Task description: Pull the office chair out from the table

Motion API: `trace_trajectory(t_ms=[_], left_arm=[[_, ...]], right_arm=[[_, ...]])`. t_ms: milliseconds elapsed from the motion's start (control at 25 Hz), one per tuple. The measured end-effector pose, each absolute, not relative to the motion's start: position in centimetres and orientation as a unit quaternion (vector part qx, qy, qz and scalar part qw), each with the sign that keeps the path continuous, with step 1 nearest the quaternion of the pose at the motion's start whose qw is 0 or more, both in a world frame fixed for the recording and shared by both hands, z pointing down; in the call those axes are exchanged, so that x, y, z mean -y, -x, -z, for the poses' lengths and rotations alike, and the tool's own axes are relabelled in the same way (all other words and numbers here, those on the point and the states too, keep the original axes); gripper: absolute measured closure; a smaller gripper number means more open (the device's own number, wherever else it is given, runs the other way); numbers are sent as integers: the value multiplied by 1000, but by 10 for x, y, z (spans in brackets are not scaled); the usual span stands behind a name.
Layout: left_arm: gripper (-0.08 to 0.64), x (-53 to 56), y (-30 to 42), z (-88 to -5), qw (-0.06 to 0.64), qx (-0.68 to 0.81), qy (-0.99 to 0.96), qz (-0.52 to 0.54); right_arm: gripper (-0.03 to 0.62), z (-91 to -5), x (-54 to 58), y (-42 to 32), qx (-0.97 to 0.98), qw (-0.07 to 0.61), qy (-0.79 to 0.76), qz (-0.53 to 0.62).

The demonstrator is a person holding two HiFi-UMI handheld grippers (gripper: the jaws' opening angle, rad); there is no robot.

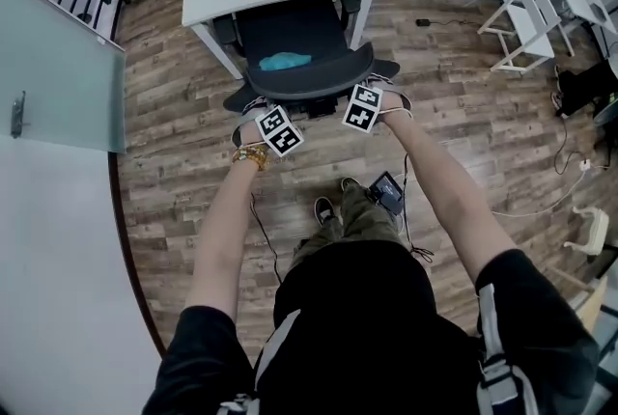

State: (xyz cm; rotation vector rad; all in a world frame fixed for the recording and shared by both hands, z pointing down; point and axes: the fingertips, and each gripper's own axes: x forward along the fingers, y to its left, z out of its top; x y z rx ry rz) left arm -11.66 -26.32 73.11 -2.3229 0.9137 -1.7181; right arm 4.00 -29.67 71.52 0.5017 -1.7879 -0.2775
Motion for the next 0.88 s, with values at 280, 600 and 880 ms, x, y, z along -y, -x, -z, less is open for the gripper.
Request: trace_trajectory(t_ms=[280, 600, 880], left_arm=[[423, 256, 108, -729, 61, -305, 768, 560], [423, 255, 109, -730, 28, -320, 754, 572], [423, 255, 114, -733, 43, -321, 753, 573]], right_arm=[[461, -715, 288, -48, 775, 575, -217, 147], [466, -717, 285, -48, 778, 571, -203, 167], [466, -717, 285, -42, 782, 562, -210, 171]])
